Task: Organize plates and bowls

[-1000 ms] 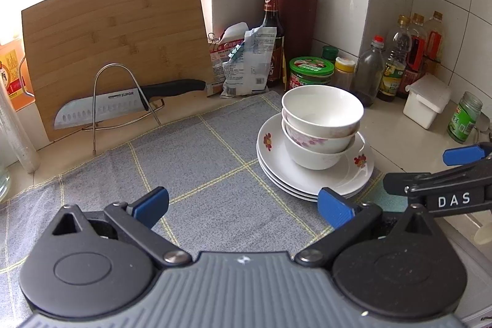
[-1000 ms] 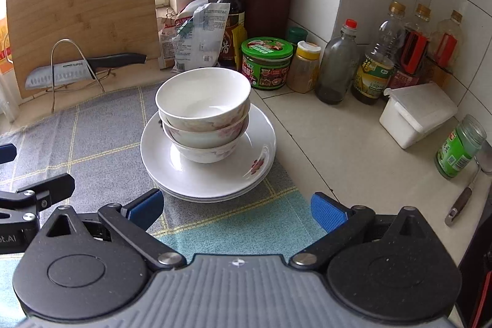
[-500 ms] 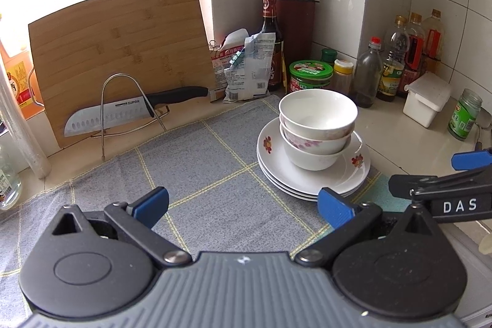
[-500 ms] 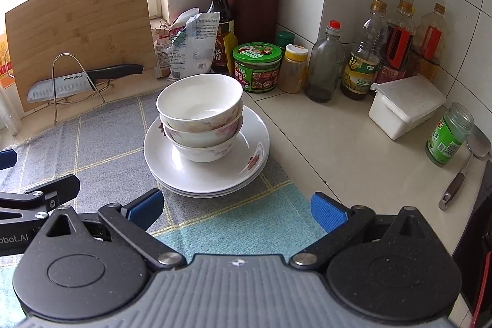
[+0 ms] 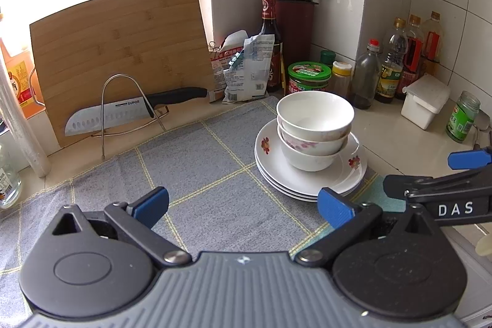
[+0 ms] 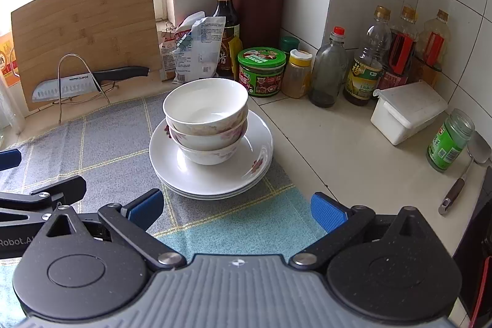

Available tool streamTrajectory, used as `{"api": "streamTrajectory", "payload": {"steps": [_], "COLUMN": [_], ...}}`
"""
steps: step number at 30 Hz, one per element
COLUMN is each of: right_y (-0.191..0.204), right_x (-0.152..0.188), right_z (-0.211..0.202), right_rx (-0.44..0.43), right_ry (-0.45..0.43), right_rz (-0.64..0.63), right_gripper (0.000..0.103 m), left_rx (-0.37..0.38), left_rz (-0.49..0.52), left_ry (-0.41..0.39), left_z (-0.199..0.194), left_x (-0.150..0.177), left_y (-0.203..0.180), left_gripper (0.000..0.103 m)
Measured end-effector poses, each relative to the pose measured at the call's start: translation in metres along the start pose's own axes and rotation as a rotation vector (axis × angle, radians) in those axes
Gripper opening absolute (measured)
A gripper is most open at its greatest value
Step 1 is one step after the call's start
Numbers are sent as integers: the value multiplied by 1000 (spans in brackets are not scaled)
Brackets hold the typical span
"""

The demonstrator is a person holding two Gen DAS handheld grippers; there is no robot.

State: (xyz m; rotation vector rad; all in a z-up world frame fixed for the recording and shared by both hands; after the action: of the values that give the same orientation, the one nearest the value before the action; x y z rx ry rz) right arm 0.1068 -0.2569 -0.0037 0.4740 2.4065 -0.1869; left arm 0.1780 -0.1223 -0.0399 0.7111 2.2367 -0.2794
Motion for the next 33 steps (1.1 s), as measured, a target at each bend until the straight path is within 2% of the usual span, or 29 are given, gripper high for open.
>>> {"api": "streamTrajectory", "payload": {"steps": [33], "right_y": [-1], "right_x": [-1], "right_z": [-3], "right_rx": [2], "right_ry": [-1], "right_rz": [0], "right_gripper": [103], "left_rx": [-11], "left_rz": [12], "left_ry": [0], "left_z": [-3], "left_x": [-3], "left_y": [0], "left_gripper": [102]}}
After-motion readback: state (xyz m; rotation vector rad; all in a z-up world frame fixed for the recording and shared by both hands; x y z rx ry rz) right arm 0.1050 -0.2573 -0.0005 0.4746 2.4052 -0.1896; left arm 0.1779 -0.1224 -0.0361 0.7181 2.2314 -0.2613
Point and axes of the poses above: each gripper's, at about its wrist camera, not at the fingertips, and z roughly the way its jaws point, y to its left, x to its underside, the point moved 8 cm from there along z, roughly the way its jaws point, and after that the axes turned 3 degrees about y, right-handed, at the moved point
